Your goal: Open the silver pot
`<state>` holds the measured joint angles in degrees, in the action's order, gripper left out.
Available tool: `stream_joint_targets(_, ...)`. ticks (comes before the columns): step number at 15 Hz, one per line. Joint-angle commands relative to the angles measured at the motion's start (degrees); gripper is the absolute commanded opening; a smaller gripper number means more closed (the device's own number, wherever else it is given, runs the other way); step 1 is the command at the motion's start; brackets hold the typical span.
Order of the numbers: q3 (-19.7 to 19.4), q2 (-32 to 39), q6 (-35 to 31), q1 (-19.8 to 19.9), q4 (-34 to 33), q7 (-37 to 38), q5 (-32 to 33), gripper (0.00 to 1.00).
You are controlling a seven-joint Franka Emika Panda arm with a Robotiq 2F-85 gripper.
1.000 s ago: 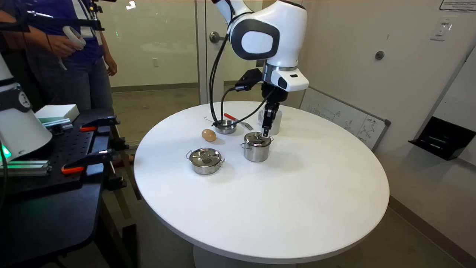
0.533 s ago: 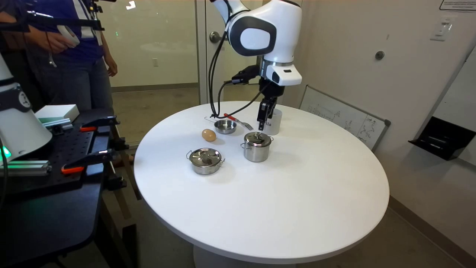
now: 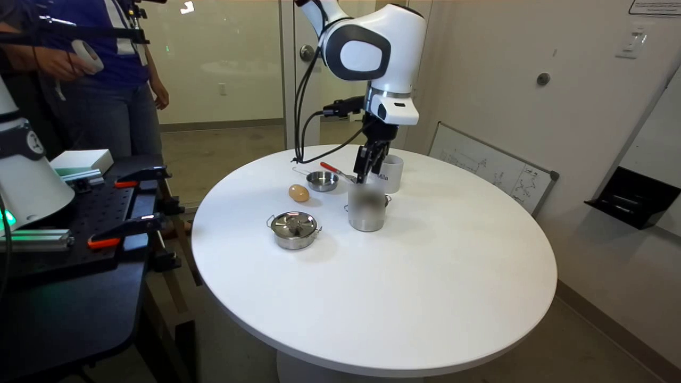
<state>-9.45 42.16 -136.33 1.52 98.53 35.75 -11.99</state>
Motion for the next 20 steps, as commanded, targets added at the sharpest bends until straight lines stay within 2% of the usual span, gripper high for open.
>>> stream_joint_targets(1,-0.8,-0.2,1.2,-0.6,0.6,2.3,0.4,1.00)
stream_joint_targets(16,1.5,2.9,-0.2,2.4,-2.0,0.4,-2.7,1.00)
stream_joint_targets(19,1.4,2.9,-0.2,2.8,-2.0,0.5,-2.9,0.87)
stream_joint_targets(20,1.4,2.9,-0.2,2.9,-2.0,0.5,-2.9,0.79)
